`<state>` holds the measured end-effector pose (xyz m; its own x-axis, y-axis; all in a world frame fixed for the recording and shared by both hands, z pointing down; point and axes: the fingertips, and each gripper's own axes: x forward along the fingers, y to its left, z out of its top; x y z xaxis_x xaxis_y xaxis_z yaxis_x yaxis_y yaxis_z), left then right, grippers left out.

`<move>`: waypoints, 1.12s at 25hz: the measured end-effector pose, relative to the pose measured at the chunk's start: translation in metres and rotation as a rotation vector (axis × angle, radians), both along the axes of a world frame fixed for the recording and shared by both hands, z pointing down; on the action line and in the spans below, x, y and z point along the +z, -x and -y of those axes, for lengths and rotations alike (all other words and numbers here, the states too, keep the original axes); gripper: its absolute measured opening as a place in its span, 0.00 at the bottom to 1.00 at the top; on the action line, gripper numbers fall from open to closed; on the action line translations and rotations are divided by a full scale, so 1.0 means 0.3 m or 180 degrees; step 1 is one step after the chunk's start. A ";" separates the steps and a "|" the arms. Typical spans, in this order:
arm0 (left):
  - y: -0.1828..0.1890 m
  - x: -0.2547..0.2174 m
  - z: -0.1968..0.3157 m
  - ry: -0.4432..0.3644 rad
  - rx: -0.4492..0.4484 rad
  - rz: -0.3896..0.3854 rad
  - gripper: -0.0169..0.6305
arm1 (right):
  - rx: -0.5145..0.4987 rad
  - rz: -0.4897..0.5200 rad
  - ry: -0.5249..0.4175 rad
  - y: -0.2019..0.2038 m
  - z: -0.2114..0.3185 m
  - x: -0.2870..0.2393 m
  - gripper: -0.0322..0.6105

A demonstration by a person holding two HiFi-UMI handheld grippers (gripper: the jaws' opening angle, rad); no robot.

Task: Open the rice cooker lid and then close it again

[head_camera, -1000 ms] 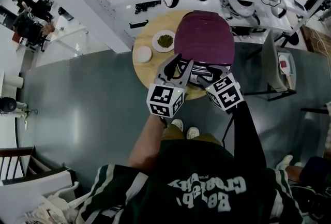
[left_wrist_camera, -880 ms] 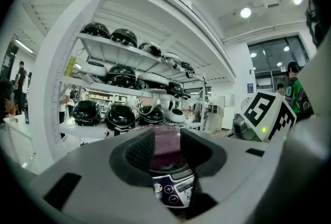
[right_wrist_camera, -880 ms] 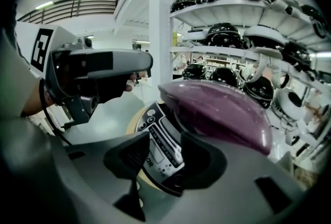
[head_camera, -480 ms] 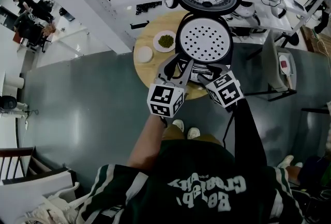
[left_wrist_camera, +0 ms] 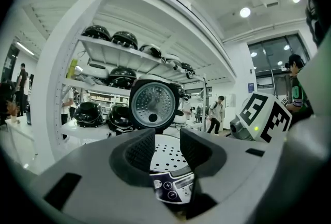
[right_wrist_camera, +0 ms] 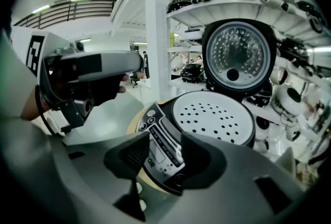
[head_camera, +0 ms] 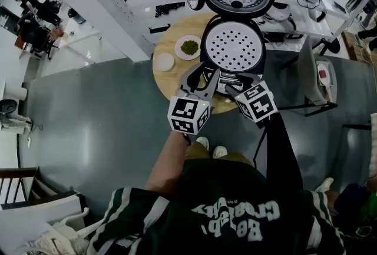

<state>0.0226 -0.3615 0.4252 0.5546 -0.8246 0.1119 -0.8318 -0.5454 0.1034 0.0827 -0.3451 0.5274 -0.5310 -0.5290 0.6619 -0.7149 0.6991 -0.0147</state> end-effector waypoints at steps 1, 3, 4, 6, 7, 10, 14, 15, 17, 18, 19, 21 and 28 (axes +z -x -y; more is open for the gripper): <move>-0.001 -0.002 -0.001 0.0002 0.0000 -0.0001 0.26 | 0.0005 -0.0001 0.0001 -0.001 -0.002 -0.001 0.36; 0.000 -0.010 -0.004 -0.0016 -0.0003 0.0008 0.26 | 0.0027 -0.0006 -0.0013 -0.002 -0.002 -0.002 0.36; 0.003 -0.013 -0.004 -0.0031 -0.0006 0.0016 0.26 | 0.0044 -0.0003 -0.0029 -0.002 0.001 -0.003 0.36; 0.016 -0.017 -0.002 -0.0055 -0.0014 0.0028 0.26 | 0.0094 0.0026 -0.0083 -0.004 0.008 -0.005 0.36; 0.025 -0.016 0.001 -0.0056 -0.0017 0.0028 0.26 | 0.0129 0.0064 -0.0126 -0.005 0.012 -0.008 0.36; 0.051 -0.019 0.018 -0.0045 -0.0032 0.0027 0.26 | 0.0159 0.0185 -0.0224 -0.005 0.014 -0.021 0.37; 0.078 -0.051 0.078 -0.0132 -0.0034 0.0092 0.30 | 0.0271 0.0397 -0.0272 -0.014 0.036 -0.046 0.37; 0.081 -0.058 0.099 -0.0158 -0.0010 0.0123 0.30 | 0.0321 0.0447 -0.0304 -0.019 0.051 -0.058 0.37; 0.078 -0.079 0.140 -0.0209 0.0071 0.0167 0.31 | 0.0415 0.0562 -0.0368 -0.029 0.087 -0.095 0.38; 0.075 -0.094 0.158 -0.0237 0.0118 0.0178 0.31 | 0.0463 0.0621 -0.0407 -0.032 0.106 -0.121 0.38; 0.074 -0.112 0.176 -0.0268 0.0161 0.0188 0.31 | 0.0510 0.0662 -0.0460 -0.035 0.125 -0.150 0.38; 0.074 -0.154 0.209 -0.0334 0.0230 0.0205 0.31 | 0.0580 0.0687 -0.0588 -0.038 0.160 -0.213 0.39; 0.065 -0.274 0.303 -0.0489 0.0498 0.0197 0.31 | 0.0649 0.0560 -0.1060 -0.050 0.228 -0.415 0.46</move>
